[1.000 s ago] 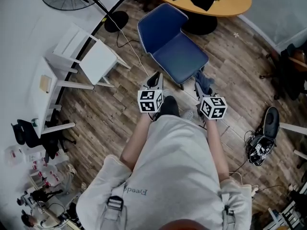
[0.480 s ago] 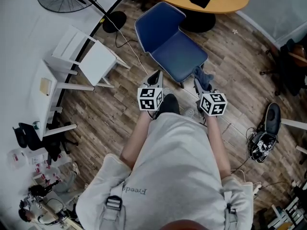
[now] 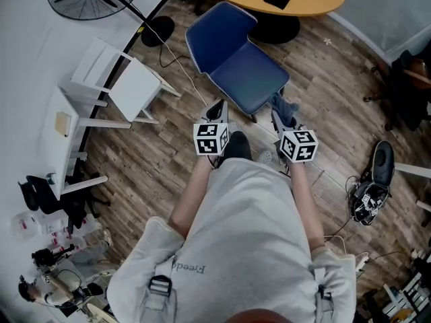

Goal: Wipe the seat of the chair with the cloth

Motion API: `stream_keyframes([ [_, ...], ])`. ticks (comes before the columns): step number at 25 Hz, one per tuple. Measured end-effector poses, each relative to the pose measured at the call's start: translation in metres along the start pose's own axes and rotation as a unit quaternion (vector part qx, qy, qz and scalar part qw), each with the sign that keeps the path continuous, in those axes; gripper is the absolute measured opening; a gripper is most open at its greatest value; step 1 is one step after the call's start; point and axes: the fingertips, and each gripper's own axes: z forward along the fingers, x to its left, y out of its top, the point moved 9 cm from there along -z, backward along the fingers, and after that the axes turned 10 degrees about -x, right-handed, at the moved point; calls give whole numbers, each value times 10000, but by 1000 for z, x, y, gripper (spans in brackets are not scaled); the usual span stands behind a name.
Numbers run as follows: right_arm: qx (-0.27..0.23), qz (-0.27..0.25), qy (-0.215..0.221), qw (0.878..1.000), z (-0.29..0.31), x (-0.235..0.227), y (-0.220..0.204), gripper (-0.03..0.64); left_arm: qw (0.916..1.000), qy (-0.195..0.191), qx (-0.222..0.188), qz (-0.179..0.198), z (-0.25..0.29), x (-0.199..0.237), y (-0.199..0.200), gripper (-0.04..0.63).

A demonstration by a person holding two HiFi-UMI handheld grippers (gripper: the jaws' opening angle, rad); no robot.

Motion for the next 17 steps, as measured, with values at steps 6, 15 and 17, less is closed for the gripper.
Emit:
stream_keyframes([
  [6,-34,2,-15,10000,-1,-3,2,44,10000,-34,-17,-15,3,0,0,28],
  [15,-134,60,-55,9999,0,-6,7,44,10000,-67,-58,-19,8,2,4,28],
  [17,-146,69,-38,9999,1,-7,8,44,10000,-60,-60,-15,9,3,4,28],
])
